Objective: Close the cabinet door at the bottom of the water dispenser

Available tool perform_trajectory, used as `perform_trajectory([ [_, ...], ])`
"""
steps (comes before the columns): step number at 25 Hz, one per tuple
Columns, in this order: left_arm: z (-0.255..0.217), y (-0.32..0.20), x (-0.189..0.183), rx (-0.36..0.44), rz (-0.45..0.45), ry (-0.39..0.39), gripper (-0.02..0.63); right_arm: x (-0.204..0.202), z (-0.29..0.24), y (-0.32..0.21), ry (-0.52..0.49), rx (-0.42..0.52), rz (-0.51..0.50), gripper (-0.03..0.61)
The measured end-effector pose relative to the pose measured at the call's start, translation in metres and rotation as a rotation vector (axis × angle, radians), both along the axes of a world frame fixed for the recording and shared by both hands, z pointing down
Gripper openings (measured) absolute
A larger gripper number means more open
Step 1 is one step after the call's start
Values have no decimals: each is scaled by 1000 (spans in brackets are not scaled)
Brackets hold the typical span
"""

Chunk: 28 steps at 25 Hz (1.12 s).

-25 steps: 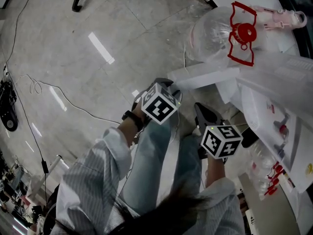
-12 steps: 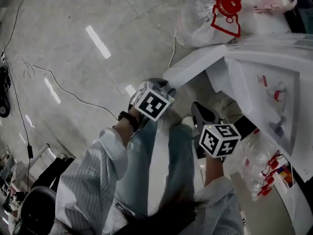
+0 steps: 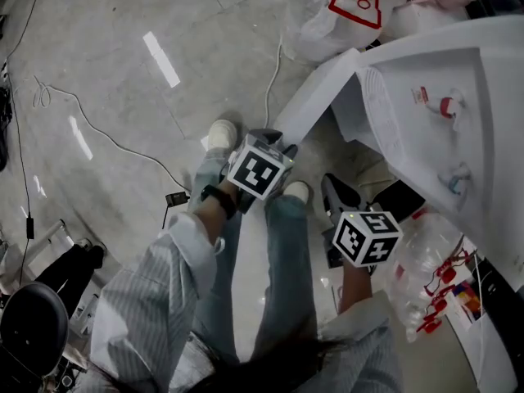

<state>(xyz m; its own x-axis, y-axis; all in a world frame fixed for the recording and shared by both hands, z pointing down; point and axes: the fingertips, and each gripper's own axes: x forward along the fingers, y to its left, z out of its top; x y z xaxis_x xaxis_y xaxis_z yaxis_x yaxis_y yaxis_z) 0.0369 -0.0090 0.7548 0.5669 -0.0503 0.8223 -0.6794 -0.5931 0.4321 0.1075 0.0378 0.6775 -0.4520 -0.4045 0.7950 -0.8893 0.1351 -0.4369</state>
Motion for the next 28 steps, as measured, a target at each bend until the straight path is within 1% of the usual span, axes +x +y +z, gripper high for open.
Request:
perform_trajectory([
  [2, 0, 5, 8, 9, -21, 4, 152, 6, 2, 9, -2, 0, -11, 14],
  [5, -1, 19, 24, -3, -34, 20, 155, 14, 3, 20, -6, 0, -29, 14],
  [8, -1, 28, 39, 5, -51, 26, 156, 24, 4, 29, -6, 2, -50, 14],
  [12, -1, 37, 57, 43, -50, 24, 156, 42, 5, 39, 3, 3, -69, 14],
  [17, 0, 53, 81, 33, -52, 31, 156, 62, 9, 54, 11, -2, -80, 14],
  [23, 1, 64, 108, 36, -31, 24, 156, 79, 12, 66, 3, -6, -67, 14],
  [28, 1, 70, 131, 45, 19, 24, 156, 89, 13, 72, -5, -12, -47, 14],
])
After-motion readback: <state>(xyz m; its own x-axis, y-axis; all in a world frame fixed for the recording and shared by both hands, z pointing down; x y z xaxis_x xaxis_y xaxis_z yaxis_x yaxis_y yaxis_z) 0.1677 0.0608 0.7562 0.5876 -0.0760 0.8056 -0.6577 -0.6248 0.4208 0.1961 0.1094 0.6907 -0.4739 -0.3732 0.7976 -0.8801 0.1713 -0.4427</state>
